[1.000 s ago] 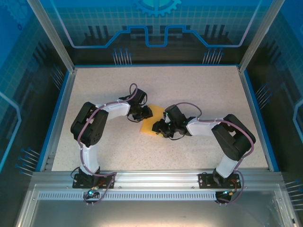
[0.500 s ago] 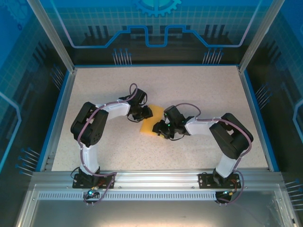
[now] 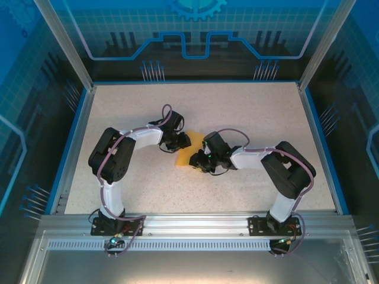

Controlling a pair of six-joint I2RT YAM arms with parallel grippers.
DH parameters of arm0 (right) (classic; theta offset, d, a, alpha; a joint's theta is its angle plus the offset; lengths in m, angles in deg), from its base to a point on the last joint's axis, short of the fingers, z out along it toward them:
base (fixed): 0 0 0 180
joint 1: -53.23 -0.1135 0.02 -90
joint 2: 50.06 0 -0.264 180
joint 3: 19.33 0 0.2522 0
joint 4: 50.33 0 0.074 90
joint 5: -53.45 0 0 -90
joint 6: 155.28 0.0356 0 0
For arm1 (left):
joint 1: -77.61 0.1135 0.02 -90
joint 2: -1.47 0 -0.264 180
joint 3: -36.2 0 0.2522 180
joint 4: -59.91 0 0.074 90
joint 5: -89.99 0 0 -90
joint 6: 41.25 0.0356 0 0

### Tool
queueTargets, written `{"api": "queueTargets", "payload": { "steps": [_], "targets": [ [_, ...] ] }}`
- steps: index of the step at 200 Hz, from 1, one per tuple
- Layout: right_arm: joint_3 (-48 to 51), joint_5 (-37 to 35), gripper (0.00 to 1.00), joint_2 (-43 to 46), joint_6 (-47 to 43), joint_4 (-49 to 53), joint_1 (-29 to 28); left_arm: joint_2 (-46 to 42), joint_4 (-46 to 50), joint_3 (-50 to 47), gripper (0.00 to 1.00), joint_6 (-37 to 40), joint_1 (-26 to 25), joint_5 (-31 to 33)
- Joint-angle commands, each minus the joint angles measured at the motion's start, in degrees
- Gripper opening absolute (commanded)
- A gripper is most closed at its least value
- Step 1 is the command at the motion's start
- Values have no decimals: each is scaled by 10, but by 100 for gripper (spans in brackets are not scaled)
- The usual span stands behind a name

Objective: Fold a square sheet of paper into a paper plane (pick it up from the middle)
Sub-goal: Third fold the triangle at the center of the table.

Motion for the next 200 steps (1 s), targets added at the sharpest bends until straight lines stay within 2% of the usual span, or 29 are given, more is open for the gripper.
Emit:
{"api": "queueTargets", "payload": {
  "steps": [1,18,75,103,130,200],
  "targets": [
    [8,-24,23,23,2,2,-7,11,26,3,35,-10,5,-11],
    [4,-39,15,28,2,28,-6,3,26,1,35,-10,4,-15],
    [-6,-30,1,34,-25,77,3,-51,-18,-19,39,-11,4,-66],
    [-30,7,1,35,-108,175,12,-76,-61,-35,42,-7,4,-107],
    [-57,36,0,39,-166,243,27,-76,-62,-41,42,5,4,-100],
    [-53,36,2,40,-186,259,44,-30,-40,-39,34,22,4,-54]
  ]
}}
